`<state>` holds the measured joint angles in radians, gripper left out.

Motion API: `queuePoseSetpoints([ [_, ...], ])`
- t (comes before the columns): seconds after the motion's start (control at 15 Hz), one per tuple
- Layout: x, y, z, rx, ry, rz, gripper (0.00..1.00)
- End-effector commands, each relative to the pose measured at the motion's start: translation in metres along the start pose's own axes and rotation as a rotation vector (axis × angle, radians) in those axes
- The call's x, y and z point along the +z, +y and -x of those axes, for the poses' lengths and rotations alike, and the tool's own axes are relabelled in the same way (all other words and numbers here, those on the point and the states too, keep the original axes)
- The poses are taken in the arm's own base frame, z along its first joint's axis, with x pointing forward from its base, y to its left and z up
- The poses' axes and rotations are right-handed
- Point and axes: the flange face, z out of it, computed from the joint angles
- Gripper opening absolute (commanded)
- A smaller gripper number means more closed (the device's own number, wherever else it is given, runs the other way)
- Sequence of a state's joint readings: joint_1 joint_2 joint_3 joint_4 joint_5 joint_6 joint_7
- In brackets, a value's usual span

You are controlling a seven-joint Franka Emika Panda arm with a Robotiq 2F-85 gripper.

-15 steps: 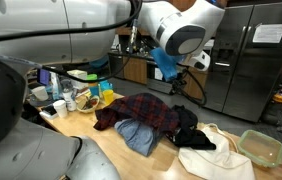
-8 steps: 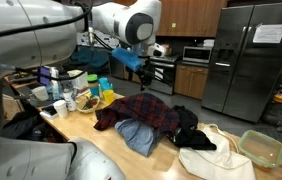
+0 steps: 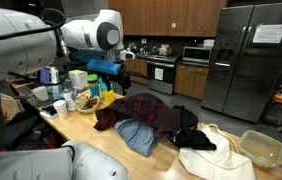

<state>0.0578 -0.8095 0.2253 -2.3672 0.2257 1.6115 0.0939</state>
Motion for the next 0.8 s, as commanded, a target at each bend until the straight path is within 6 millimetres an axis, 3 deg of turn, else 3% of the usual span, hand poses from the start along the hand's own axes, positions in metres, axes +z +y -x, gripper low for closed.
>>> queuePoseSetpoints([
  [0.0,0.031,-0.026,-0.016,-0.134,-0.009,0.076,1.00],
  [0.4,0.074,-0.063,-0.052,-0.276,-0.028,0.163,1.00],
  [0.73,0.118,-0.061,-0.080,-0.306,-0.077,0.225,1.00],
])
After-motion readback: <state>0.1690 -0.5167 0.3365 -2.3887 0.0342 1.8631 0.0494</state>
